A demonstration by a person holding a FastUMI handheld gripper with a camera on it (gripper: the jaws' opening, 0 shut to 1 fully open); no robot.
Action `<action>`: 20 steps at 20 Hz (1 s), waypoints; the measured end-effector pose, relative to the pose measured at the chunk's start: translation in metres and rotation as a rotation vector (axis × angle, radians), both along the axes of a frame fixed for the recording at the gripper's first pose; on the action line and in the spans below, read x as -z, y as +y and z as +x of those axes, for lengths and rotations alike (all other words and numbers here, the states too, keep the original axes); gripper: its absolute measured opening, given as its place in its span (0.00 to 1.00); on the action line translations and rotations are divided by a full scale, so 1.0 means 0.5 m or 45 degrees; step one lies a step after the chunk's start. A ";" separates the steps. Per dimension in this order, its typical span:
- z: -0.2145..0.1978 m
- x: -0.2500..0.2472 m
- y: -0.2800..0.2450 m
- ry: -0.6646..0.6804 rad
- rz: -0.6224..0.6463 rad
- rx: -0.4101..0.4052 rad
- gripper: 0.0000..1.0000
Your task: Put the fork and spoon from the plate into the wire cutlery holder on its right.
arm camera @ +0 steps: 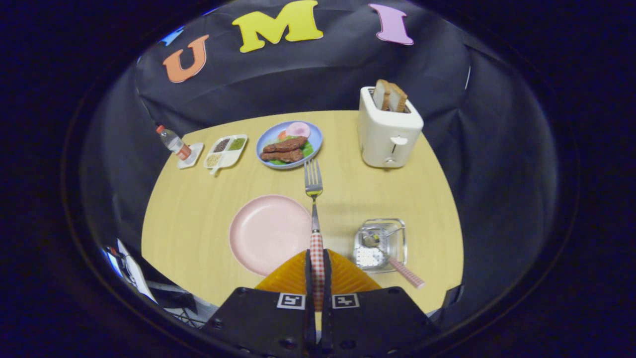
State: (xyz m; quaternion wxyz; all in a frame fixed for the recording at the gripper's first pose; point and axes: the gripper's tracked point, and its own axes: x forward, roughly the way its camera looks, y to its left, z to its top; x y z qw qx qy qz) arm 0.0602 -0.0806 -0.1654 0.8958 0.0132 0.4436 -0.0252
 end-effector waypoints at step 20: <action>-0.113 0.046 -0.157 0.645 0.173 0.192 0.05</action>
